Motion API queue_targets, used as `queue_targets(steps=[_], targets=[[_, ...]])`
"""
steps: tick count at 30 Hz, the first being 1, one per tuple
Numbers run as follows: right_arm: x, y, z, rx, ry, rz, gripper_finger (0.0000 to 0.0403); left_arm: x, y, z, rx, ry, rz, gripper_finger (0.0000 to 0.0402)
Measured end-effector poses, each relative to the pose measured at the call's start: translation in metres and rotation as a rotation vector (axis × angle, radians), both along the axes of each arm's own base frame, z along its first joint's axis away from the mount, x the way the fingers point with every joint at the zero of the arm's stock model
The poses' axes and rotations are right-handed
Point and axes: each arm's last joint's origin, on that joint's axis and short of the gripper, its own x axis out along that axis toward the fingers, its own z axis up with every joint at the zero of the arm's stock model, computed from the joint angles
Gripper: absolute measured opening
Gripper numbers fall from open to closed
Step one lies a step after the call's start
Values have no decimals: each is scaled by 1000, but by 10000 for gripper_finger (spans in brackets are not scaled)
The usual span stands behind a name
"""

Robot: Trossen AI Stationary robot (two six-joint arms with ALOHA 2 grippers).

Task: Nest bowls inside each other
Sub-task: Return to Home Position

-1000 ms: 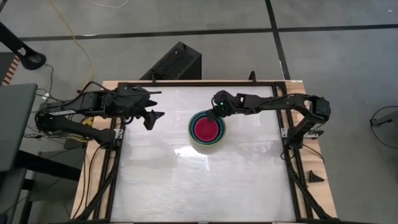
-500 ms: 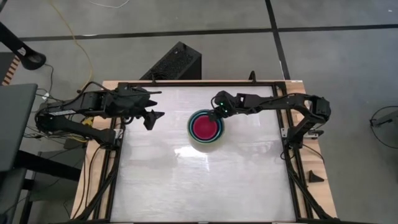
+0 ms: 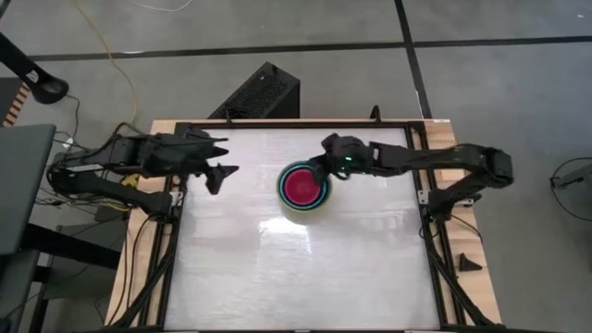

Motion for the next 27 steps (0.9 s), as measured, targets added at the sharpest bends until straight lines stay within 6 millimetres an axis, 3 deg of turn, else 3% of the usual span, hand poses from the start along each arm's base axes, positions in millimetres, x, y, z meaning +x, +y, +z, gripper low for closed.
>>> queue_targets(steps=[3,7,13,21,25,27], targets=[[-20,24,34,-123,-87,70,108,-19,-5,9,23,-61,-5,297],[-62,49,75,-225,-191,133,110,-54,-8,21,47,-166,5,297],[-135,63,110,-256,-300,138,110,-96,-6,14,59,-251,22,297],[-224,70,131,-298,-457,107,111,-123,-1,-35,30,-346,46,297],[-252,66,128,-314,-541,108,111,-124,-1,-60,36,-445,43,297],[-257,65,115,-329,-543,109,111,-123,-1,-72,32,-490,47,297]])
